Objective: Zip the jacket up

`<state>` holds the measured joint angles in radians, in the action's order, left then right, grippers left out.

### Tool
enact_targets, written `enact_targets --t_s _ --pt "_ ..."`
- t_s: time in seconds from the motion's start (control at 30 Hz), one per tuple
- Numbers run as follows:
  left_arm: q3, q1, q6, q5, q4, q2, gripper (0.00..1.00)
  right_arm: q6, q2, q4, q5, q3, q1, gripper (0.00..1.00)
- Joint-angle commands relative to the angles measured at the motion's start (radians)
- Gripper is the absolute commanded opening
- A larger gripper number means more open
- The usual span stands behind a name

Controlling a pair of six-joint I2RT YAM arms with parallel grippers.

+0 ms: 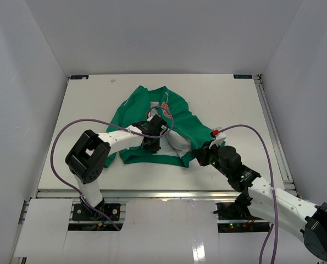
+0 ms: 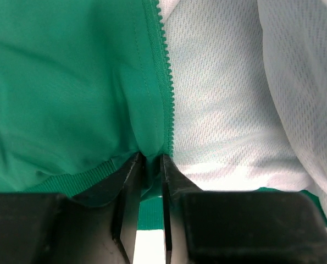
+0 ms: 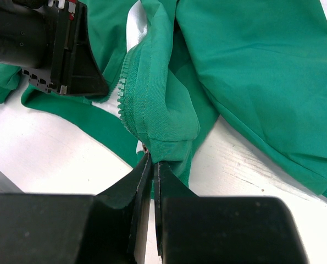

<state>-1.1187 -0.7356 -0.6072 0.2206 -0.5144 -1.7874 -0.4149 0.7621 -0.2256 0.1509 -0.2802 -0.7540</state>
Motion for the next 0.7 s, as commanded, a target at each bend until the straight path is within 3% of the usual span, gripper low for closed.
enact_targets --t_s 0.0,0.1,0.17,0.2,0.3,0.53,0.67 --pt "0.004 0.005 0.007 -0.018 0.002 0.060 0.08 0.011 0.008 -0.014 0.009 -0.011 0.002 0.08" --pt "0.008 0.008 0.012 -0.026 0.010 0.063 0.00 0.013 0.009 -0.014 0.010 -0.013 0.002 0.08" --pt "0.012 0.012 0.011 -0.029 0.015 0.072 0.00 0.013 0.012 -0.014 0.008 -0.013 0.002 0.08" --pt "0.014 0.012 0.010 -0.032 0.018 0.077 0.02 0.014 0.013 -0.014 0.007 -0.014 0.002 0.08" --pt "0.014 0.015 0.010 -0.041 0.022 0.092 0.24 0.013 0.017 -0.014 0.005 -0.016 0.002 0.08" --pt "0.015 0.019 0.021 -0.070 0.025 0.089 0.28 0.013 0.016 -0.012 0.003 -0.017 0.002 0.08" --pt "0.020 0.019 0.024 -0.081 0.029 0.086 0.21 0.013 0.016 -0.009 0.001 -0.019 0.002 0.08"
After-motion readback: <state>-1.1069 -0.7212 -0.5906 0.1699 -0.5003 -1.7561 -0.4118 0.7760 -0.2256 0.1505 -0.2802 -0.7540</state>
